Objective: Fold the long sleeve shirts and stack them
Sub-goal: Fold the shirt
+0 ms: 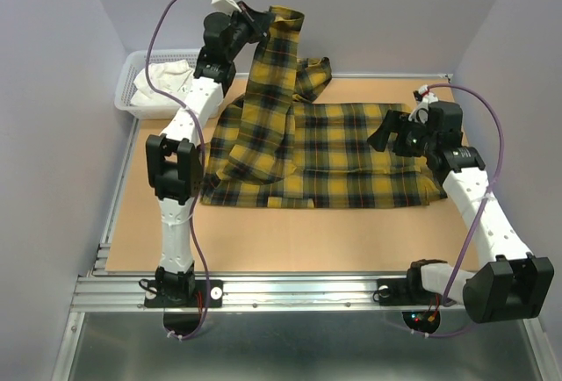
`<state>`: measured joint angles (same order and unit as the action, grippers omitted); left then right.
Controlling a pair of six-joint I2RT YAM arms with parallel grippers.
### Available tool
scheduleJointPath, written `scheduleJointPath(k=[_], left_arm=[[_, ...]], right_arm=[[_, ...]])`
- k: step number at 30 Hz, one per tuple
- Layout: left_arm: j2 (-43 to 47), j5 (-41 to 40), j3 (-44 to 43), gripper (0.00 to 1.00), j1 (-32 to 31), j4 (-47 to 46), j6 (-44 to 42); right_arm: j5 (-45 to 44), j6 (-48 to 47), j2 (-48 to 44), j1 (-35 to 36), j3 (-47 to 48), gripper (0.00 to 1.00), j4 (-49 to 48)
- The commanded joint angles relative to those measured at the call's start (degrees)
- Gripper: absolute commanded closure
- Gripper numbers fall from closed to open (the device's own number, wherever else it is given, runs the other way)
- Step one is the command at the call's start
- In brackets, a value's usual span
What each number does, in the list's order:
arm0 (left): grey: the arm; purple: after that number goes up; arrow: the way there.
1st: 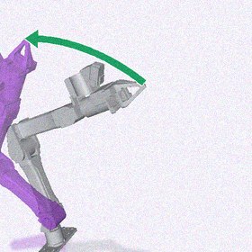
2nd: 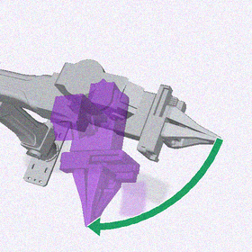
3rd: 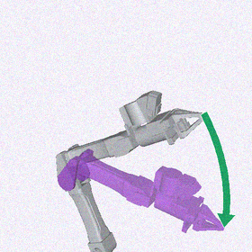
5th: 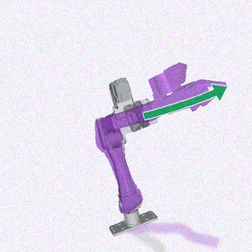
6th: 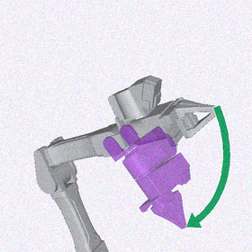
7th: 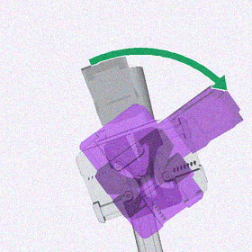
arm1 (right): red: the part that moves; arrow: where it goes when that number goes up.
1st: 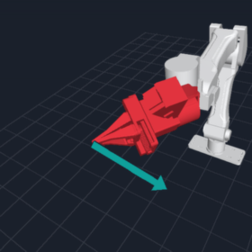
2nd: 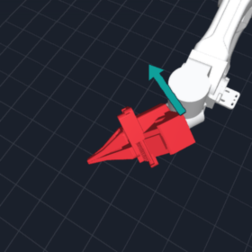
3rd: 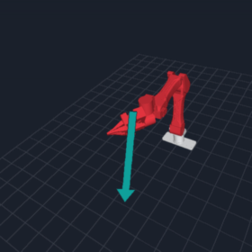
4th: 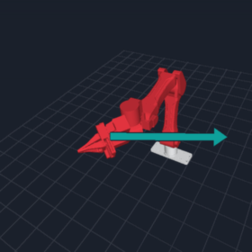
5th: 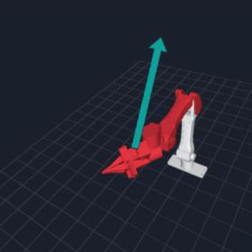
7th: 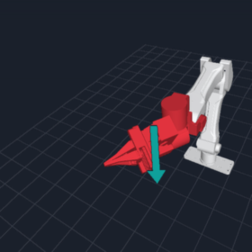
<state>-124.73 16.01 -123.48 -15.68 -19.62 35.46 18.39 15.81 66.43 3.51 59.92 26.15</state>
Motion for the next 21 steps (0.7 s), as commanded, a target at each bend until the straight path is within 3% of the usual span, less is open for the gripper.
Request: scheduleJointPath(k=[1,5,11,21], left_arm=[[6.1,3.2,4.4,1.0,-1.1,-5.1,-3.8],[6.2,5.4,5.7,1.0,-2.2,-5.2,-6.2],[1.6,11.8,-1.8,1.0,-3.1,-5.1,-9.2],[-1.7,20.6,-4.0,1.0,-7.8,-6.7,-12.0]], right_arm=[[0.1,-0.6,-1.1,0.5,-1.6,0.09,-2.1],[-0.3,-0.6,-1.0,0.4,-1.6,0.09,-2.2],[-0.3,-0.3,-1.2,0.4,-1.9,0.1,-2.3],[-1.3,0.5,-4.0,0.4,-4.3,0.1,-2.4]])
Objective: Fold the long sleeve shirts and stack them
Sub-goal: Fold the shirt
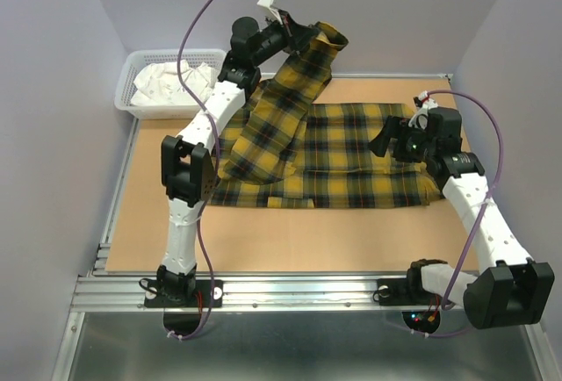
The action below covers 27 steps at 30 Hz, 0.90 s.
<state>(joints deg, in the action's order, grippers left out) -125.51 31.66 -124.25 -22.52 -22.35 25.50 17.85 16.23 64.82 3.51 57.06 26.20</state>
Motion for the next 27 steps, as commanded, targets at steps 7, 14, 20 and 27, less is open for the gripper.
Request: scheduleJointPath(k=[7,14,20,27], left_arm=[[-3.9,12.2,-6.0,1.0,-1.1,-4.4,-1.2],[-1.4,6.9,-0.3,1.0,-1.2,-4.5,0.5],[5.6,1.0,11.5,1.0,-3.1,-4.5,1.2],[14.7,-7.7,25.4,1.0,-10.5,-5.9,2.5]], right_arm=[[-0.8,0.6,-3.5,0.5,-2.5,0.1,-2.5],[-1.7,0.8,-3.8,0.4,-2.6,0.1,-2.5],[-4.1,0.1,-4.7,0.5,-2.8,0.1,-2.5],[-8.8,-0.6,-5.5,0.4,-2.7,0.1,-2.4]])
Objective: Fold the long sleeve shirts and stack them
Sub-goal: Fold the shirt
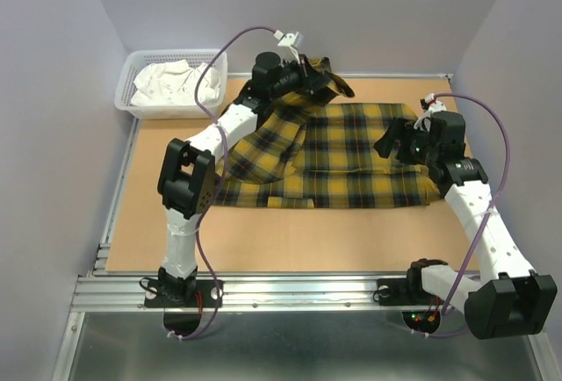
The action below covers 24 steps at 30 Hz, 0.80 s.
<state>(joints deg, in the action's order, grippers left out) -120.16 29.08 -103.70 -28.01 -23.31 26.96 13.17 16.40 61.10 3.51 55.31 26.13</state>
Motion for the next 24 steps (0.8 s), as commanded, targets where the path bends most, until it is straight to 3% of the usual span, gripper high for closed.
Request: scheduleJointPath(k=[1,6,10,17,20,24], left_arm=[[10.2,-8.0,6.6,1.0,-6.1,-5.3,1.7],[14.8,-17.6,20.4,1.0,-11.7,-10.1,9.6],[17.1,-22.8,28.4,0.93,-18.7,-14.7,12.1],[20.4,-20.6,36.6,0.35,-25.8,-14.7,3.9],[24.9,-20.8,42.4,0.21,-27.8,-14.7,-1.3],[34.9,-25.9,50.1,0.09,-28.4,-13.6,-3.7]], right_arm=[[-6.6,-0.2,-2.3,0.5,-0.9,0.1,-2.4],[-16.7,2.2,-4.0,0.5,-1.5,0.1,-2.8],[-23.2,4.9,-4.9,0.4,-2.6,0.1,-3.3],[-25.1,7.9,-3.9,0.5,-5.2,0.1,-3.3],[-22.2,9.4,-3.4,0.5,-7.1,0.1,-3.5],[-15.3,11.5,-2.3,0.4,-9.1,0.1,-4.3]])
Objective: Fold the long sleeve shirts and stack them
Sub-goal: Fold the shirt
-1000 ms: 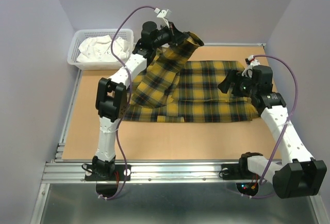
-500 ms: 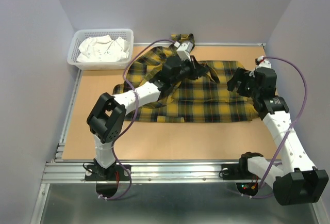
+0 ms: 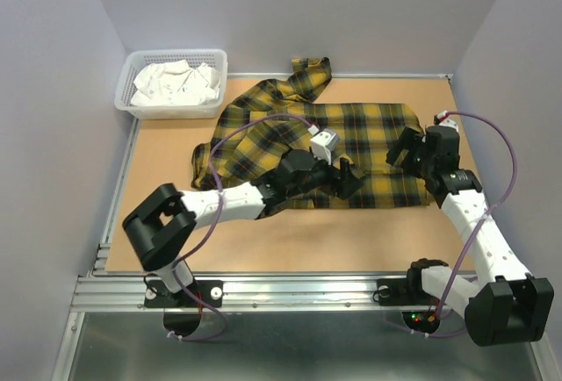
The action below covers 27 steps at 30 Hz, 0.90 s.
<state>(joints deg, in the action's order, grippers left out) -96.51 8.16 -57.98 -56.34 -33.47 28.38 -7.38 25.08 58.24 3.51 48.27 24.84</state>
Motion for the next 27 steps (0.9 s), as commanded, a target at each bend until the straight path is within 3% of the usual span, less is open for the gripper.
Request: scheduleJointPath(k=[1,5,12,16,27], left_arm=[[12.9,-9.8,6.4,0.08,0.1,-0.9,-5.3],[19.7,-16.4,10.1,0.08,3.7,6.3,-4.1],[24.0,-15.8,16.4,0.08,17.8,15.4,-0.4],[24.5,-14.6,19.7,0.11,23.6,18.4,1.1],[21.9,-12.2,19.9,0.19,30.1,23.3,3.8]], right_arm=[[6.9,4.5,1.1,0.5,-3.0,0.11,-3.5],[13.5,9.7,2.8,0.4,-5.8,0.16,-7.4],[20.5,22.1,7.0,1.4,-12.4,0.3,-20.8],[21.6,24.7,11.3,1.5,-15.4,0.31,-28.0],[26.0,27.7,21.6,2.6,-19.8,0.32,-43.9]])
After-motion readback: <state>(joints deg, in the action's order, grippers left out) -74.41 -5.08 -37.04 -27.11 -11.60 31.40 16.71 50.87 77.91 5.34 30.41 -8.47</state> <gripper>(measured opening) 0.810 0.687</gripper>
